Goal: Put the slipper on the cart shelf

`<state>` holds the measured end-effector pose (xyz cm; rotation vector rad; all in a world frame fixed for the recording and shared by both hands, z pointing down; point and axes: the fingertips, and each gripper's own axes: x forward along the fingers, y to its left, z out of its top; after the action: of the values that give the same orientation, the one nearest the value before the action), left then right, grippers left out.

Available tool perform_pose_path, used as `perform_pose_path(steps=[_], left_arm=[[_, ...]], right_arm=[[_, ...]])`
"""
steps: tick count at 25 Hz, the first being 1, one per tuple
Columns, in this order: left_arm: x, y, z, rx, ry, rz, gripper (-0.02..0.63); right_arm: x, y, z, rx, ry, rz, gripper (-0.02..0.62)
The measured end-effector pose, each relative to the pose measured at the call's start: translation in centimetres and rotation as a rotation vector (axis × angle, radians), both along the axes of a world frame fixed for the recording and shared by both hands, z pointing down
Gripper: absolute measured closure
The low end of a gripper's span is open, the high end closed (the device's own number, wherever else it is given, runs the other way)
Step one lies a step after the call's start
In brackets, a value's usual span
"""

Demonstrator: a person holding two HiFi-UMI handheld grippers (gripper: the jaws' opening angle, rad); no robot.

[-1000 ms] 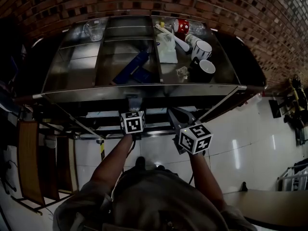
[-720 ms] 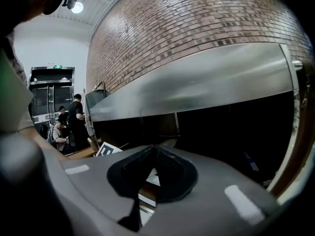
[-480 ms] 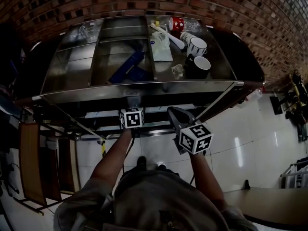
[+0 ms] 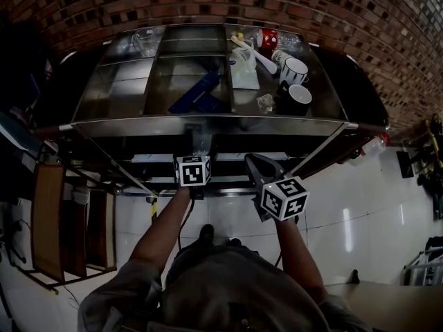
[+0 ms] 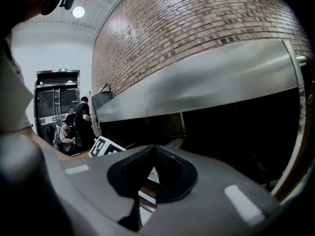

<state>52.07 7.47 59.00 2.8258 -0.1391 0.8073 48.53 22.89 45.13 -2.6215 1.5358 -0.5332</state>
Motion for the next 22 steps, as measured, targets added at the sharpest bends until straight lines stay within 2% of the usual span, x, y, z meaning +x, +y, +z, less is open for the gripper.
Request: perform_pose_path(steps=[2,8,12,13,17,22], left_arm=[[-0.8,-0.1,-1.1,-0.009,0.019,-0.003,0.143],[-3.9,-0.7,-4.1,0.029,0.037,0.021,0.323],[-5.6,-1.4,-6.6,0.034,0.090,-0.006,0.509],[-6.0,-1.6,-7.4,0.034,0.109,-0.012,0.535],[-7.2,-1.7,-9.7,0.032,0.141,0.007,0.592],[-8.4,-1.1,-10.9,0.031,0.145,0.052,0.598]], right_arm=[[0.0,-0.4,0.0,0.005,-0.004,-0.012,0.595],[0.1,-1.8,0.2,0.018,-0.006,-0.036,0.595],[-0.3,-3.2,0.1,0.020,0.003,-0.067,0.595],[-0.4,-3.5,0.1,0.020,0.005,-0.074,0.595],[-1.1,-4.7,0.1,0.020,0.012,-0.100,0.595],[-2.1,-5.7,-0.2,0.022,0.024,-0.136,0.595]])
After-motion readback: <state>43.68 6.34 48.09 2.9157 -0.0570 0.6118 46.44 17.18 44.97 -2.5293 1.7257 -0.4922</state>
